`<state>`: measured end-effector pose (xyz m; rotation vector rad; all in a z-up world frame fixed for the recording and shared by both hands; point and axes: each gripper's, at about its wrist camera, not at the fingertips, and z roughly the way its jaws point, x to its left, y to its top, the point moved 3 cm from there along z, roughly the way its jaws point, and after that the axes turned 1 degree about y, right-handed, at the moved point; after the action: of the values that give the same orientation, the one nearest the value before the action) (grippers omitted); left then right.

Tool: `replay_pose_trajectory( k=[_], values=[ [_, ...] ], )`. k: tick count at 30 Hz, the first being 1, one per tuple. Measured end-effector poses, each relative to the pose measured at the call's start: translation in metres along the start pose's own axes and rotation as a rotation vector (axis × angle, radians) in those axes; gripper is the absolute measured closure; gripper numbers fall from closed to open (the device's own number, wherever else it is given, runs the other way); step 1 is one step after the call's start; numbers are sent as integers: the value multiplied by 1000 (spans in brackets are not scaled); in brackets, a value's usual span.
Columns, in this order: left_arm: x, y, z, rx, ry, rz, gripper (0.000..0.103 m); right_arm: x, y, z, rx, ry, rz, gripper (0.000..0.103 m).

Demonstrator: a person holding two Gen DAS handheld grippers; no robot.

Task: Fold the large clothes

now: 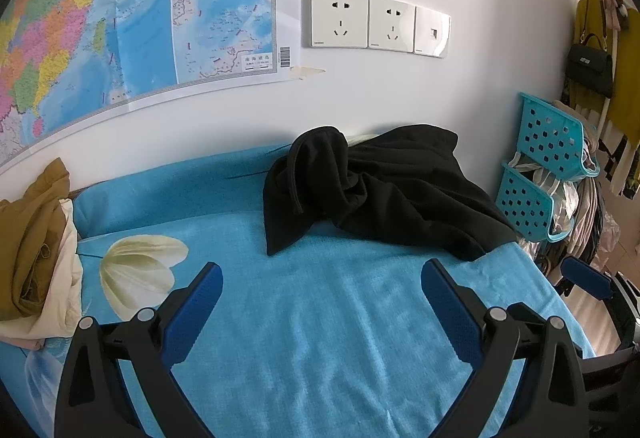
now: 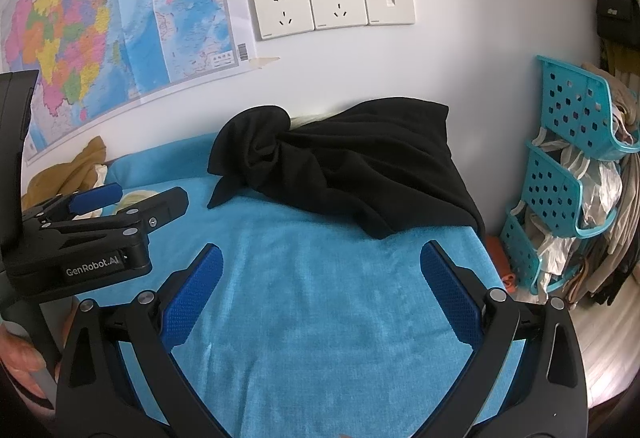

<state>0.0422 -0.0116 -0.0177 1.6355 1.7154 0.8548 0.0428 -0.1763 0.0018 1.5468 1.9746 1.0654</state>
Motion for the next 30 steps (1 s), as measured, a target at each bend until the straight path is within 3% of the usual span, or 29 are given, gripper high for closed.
replay_pose_trajectory(
  k=[30],
  values=[
    [2,1,0,3,-7,-15,7,2,1,0,-1,0,-5,5]
  ],
)
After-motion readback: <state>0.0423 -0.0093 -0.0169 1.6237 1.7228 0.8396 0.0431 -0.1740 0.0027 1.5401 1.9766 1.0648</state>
